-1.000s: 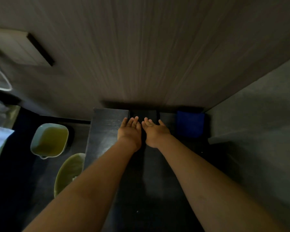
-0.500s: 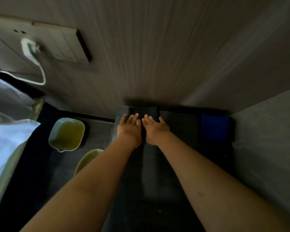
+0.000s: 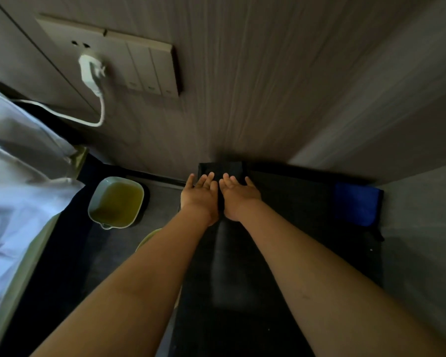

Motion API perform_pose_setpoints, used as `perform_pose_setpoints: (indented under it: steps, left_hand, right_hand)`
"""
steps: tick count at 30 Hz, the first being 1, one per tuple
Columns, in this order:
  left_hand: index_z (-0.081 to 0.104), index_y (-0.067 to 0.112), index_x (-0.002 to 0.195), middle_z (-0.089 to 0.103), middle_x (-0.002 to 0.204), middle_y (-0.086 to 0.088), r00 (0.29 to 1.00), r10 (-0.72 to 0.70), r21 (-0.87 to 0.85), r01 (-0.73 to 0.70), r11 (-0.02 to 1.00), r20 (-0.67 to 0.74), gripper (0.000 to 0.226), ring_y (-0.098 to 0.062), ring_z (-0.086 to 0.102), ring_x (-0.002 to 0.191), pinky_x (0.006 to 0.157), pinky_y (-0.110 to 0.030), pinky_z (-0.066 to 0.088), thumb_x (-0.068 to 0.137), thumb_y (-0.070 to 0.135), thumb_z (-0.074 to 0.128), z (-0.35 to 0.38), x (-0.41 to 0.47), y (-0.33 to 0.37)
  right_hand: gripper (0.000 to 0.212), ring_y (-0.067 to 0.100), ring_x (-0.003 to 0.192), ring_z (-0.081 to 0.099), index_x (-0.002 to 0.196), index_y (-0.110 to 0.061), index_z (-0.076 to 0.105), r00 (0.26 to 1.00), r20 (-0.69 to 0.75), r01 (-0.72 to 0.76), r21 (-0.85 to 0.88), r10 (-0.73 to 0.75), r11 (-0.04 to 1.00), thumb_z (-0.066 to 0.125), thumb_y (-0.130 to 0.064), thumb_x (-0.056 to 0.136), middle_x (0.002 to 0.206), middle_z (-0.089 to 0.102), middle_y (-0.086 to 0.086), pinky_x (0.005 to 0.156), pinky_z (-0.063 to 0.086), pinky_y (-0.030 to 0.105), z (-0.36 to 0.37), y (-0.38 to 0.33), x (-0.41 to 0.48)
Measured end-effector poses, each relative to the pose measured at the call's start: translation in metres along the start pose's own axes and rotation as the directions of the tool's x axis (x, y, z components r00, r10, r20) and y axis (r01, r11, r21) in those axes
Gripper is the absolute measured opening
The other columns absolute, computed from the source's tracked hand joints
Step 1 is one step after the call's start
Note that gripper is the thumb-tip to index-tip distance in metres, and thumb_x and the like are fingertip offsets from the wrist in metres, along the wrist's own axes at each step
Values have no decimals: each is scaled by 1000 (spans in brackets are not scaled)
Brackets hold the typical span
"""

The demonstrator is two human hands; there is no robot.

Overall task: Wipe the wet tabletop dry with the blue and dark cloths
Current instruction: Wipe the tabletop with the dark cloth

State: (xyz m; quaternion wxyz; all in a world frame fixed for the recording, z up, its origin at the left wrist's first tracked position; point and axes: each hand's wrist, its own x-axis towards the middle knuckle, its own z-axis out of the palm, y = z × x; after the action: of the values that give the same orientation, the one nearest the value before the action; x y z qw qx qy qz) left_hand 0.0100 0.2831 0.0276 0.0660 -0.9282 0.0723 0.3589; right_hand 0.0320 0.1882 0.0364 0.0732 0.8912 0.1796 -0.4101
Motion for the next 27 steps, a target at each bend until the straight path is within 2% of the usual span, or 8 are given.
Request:
perform_pose_setpoints:
  steps: [4,11,20,24,27]
  left_hand:
    - [-2,11,153,-9,162,-5,999,28,-54,-29,998,-23,76,-16,-4,149,120,-42,-4,97,42,40,2,4,-8]
    - [0,13,153,-7,162,-3,995,45,-90,-53,994,-89,80,-14,-3,149,121,-39,-3,95,44,45,9,12,-13]
    - [2,12,153,-6,162,-7,986,100,-134,-118,984,-134,77,-18,-3,149,121,-36,0,96,43,42,21,-1,-11]
    - [-5,10,152,-12,161,-10,985,114,-71,-123,990,-127,84,-21,-9,148,121,-36,-2,95,47,42,44,-19,-5]
    - [-13,6,150,-20,158,-13,987,100,7,-100,995,-125,87,-24,-17,147,119,-37,-9,95,53,34,62,-35,5]
  right_hand:
    - [84,19,150,-7,155,-16,-4,1000,0,-6,0,6,1000,53,-23,95,162,-12,3,121,-1,45,-3,-3,3]
    - [83,18,149,-10,154,-17,-7,1000,-16,-7,46,8,999,51,-21,95,162,-15,2,121,-2,45,2,-3,5]
    - [83,19,150,-7,155,-17,-2,992,-123,-14,113,28,994,55,-23,94,163,-10,2,121,-2,43,20,-9,3]
    - [81,19,150,-8,155,-15,-3,994,-109,-18,121,31,993,52,-20,95,162,-11,3,120,-3,39,37,-19,-11]
    - [80,21,150,-8,154,-13,-4,993,-112,-34,92,44,995,51,-16,95,162,-12,6,120,-2,37,50,-28,-19]
